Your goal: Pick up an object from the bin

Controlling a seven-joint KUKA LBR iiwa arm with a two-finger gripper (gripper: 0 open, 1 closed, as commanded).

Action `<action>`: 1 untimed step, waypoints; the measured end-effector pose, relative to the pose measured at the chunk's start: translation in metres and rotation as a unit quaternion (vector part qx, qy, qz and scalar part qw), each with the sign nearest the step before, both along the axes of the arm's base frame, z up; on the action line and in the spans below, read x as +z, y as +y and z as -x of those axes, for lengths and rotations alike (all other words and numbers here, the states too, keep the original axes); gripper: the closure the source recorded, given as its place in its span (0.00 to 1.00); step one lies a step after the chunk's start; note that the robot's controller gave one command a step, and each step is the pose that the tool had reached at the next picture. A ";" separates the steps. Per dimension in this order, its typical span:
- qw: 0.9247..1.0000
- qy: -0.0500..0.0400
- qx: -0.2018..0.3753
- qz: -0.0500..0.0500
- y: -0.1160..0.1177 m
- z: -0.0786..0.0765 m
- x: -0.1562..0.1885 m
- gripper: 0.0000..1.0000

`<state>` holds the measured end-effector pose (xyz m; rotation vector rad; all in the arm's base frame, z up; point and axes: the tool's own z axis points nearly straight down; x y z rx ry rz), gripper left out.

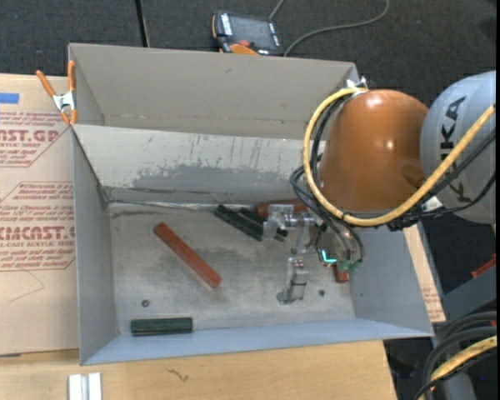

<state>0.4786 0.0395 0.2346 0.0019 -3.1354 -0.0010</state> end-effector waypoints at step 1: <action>0.997 -0.003 -0.076 -0.001 0.102 -0.080 -0.086 0.00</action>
Offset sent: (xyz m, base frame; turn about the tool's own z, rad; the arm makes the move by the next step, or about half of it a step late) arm 0.0805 0.0966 -0.0824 0.1573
